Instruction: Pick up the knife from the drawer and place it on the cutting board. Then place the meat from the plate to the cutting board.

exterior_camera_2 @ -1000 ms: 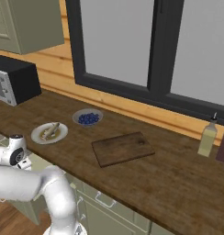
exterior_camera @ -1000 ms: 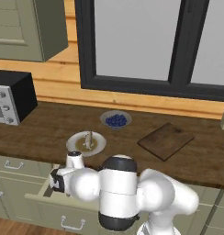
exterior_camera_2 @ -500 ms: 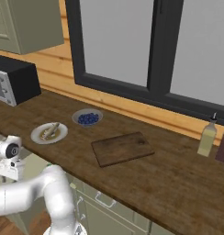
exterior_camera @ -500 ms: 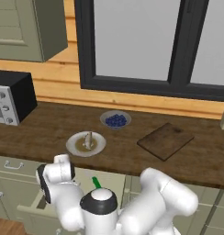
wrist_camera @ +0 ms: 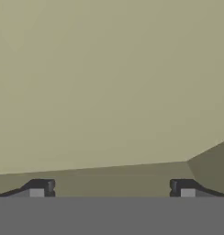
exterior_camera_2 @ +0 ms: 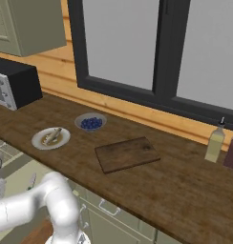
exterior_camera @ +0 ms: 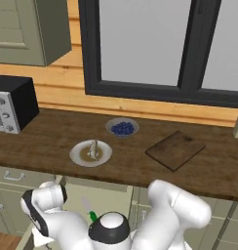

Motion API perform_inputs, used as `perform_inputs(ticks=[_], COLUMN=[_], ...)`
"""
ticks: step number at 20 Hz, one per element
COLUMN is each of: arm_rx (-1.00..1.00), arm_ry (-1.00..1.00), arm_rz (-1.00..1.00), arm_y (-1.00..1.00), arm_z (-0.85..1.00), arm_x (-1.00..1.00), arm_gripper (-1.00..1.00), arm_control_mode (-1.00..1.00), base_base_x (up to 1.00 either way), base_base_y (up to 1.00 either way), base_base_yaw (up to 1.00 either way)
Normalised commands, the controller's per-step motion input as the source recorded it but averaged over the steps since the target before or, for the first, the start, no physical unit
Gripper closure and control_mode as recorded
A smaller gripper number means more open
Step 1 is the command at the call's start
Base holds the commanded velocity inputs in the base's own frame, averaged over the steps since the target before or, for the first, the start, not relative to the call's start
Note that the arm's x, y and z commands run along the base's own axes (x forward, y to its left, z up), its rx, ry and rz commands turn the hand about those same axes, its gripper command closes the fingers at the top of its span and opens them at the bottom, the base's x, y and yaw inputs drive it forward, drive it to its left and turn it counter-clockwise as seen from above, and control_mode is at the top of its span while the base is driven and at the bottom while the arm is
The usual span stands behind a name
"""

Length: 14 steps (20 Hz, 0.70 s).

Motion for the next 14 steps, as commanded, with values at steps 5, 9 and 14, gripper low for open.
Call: perform_inputs(ticks=[5,9,14], arm_rx=[0.00,0.00,0.00], arm_ry=[-0.05,-0.15,-0.15], arm_rz=[0.00,-0.02,-0.05], arm_y=[-0.06,-0.49,-0.78], arm_z=[1.00,1.00,1.00], arm_x=[-0.19,0.15,0.00], arm_gripper=[-1.00,-1.00,-1.00], arm_control_mode=[-1.00,-1.00,-1.00], base_base_x=[0.00,0.00,0.00], base_base_y=[0.00,0.00,0.00], base_base_yaw=[0.00,0.00,0.00])
